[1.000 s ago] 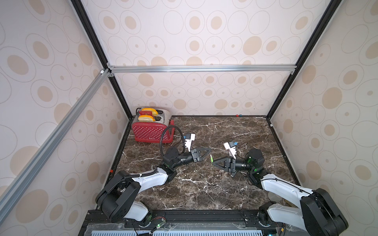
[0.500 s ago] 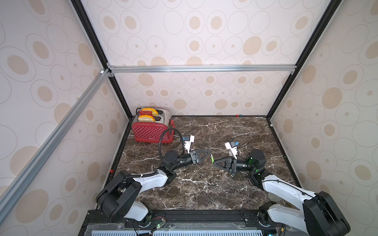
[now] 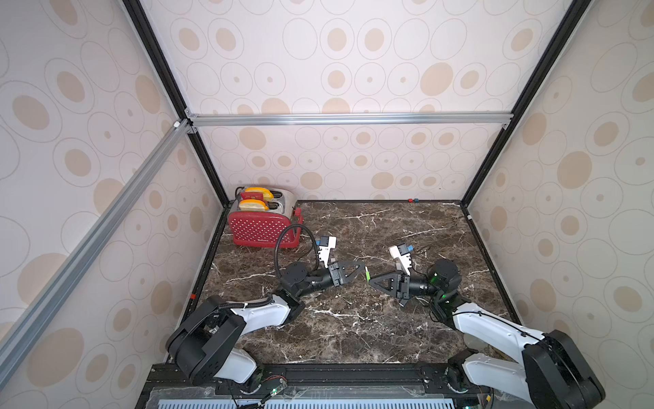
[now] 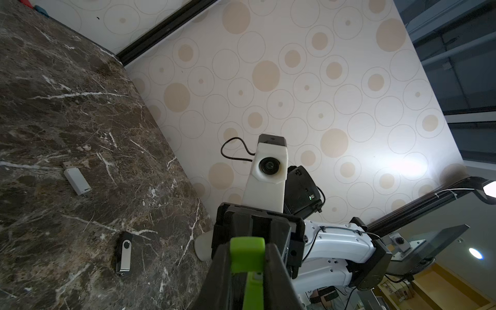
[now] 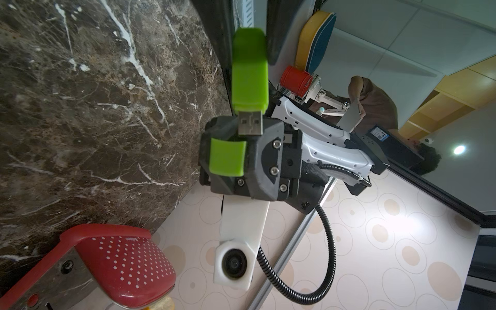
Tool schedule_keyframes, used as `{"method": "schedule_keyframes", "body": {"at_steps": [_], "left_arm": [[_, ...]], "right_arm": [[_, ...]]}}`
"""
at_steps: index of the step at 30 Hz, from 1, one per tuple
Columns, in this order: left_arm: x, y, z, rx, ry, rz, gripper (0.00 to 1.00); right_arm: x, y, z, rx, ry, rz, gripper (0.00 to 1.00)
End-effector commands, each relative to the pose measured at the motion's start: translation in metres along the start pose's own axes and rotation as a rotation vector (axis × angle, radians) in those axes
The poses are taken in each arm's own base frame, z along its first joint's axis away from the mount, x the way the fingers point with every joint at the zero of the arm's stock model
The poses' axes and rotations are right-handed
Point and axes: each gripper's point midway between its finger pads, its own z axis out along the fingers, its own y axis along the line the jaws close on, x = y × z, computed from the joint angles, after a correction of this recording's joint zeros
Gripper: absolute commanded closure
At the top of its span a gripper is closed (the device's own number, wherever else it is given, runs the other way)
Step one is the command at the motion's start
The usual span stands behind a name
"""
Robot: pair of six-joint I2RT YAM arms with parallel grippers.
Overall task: Close the usb drive cover
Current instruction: Close the cover of the USB drive.
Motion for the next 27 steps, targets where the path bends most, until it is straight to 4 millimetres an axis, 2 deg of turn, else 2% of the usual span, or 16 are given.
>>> {"method": "schedule_keyframes", "body": {"at_steps": [1, 7, 19, 27], "left_arm": [[-0.0106, -0.0264, 0.0010, 0.073, -0.041, 0.050, 1.00], [-0.0141, -0.0324, 0.0048, 0.091, -0.039, 0.058, 1.00], [-0.0142, -0.0313, 0.0046, 0.107, -0.052, 0.053, 1.00], [-0.0088, -0.0285, 0.0084, 0.108, -0.033, 0.045, 1.00]], "right_arm": [[0.0013, 0.0008, -0.0014, -0.008, -0.008, -0.019, 1.00], [0.0004, 0.0026, -0.0012, -0.012, -0.008, -0.024, 1.00], [-0.0002, -0.0013, -0.0003, -0.019, -0.026, -0.009, 1.00], [-0.0028, 0.0027, 0.0002, -0.025, -0.028, -0.022, 1.00]]}}
